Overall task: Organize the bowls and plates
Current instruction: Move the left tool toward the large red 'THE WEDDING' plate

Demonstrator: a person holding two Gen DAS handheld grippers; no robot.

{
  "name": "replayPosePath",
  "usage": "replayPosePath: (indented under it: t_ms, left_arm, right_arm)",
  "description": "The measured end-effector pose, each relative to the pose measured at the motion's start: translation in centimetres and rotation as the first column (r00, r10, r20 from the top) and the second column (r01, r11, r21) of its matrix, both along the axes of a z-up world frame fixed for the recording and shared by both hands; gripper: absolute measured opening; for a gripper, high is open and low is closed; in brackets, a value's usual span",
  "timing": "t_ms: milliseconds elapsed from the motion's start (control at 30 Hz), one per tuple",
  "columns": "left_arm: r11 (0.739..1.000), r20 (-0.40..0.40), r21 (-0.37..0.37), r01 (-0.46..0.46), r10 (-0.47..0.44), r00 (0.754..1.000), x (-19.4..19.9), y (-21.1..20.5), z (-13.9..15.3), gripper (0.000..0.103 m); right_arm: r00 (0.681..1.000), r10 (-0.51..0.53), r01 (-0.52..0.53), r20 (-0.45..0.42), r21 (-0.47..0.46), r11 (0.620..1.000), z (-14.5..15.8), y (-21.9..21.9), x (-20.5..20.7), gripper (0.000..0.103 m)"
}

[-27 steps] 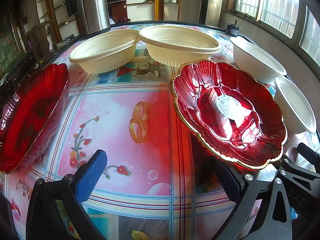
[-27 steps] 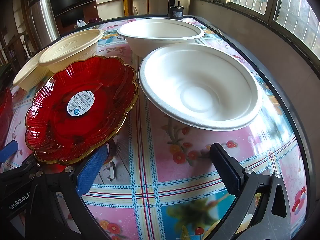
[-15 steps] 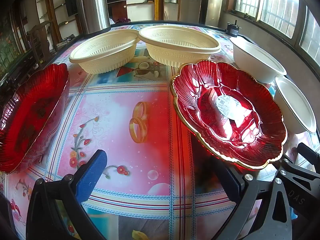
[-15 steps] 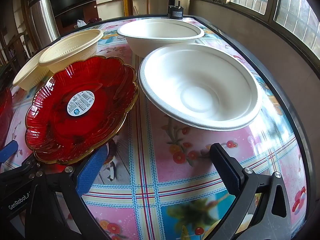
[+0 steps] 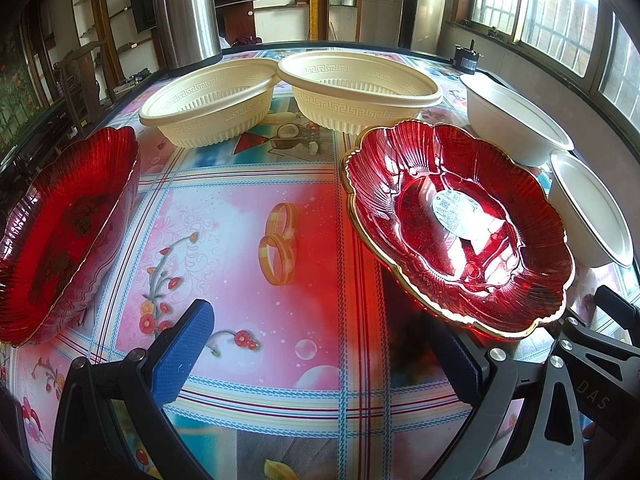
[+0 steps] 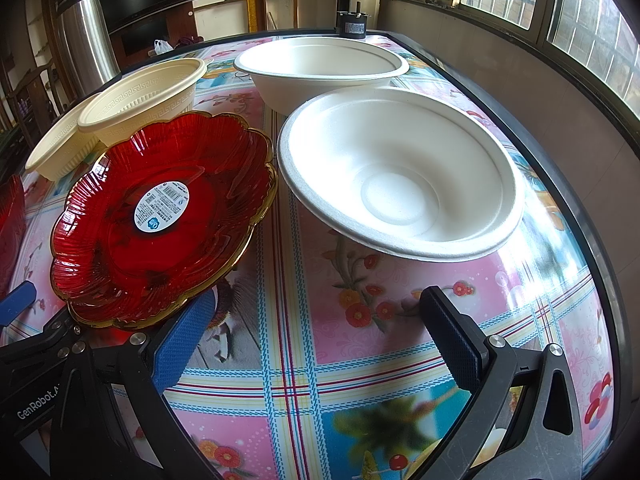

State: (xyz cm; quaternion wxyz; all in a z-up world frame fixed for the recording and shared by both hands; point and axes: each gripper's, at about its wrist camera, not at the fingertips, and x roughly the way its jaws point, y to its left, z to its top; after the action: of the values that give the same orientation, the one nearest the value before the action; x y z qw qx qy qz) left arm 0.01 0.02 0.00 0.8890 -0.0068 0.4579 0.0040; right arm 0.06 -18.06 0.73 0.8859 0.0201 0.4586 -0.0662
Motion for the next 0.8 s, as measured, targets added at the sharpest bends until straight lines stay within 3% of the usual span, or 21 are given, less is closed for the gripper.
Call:
replayPosePath:
  t_ms: [400,800]
  left_arm:
    - [0.999,-0.034,-0.018,0.047,-0.048,0.998,-3.0,0.4,0.3,0.102]
    - [0.999,0.07,-0.04,0.025,-0.022,0.997,-7.6,4.3,4.5,0.103]
  right_arm:
    - [1.0,0.025,-0.025,-0.002,-0.028,0.999,1.3,1.0,-2.6,0.102]
    - [0.988,0.12,-0.126,0.099,0.06,0.99,5.4,3.0,-6.0,0.103]
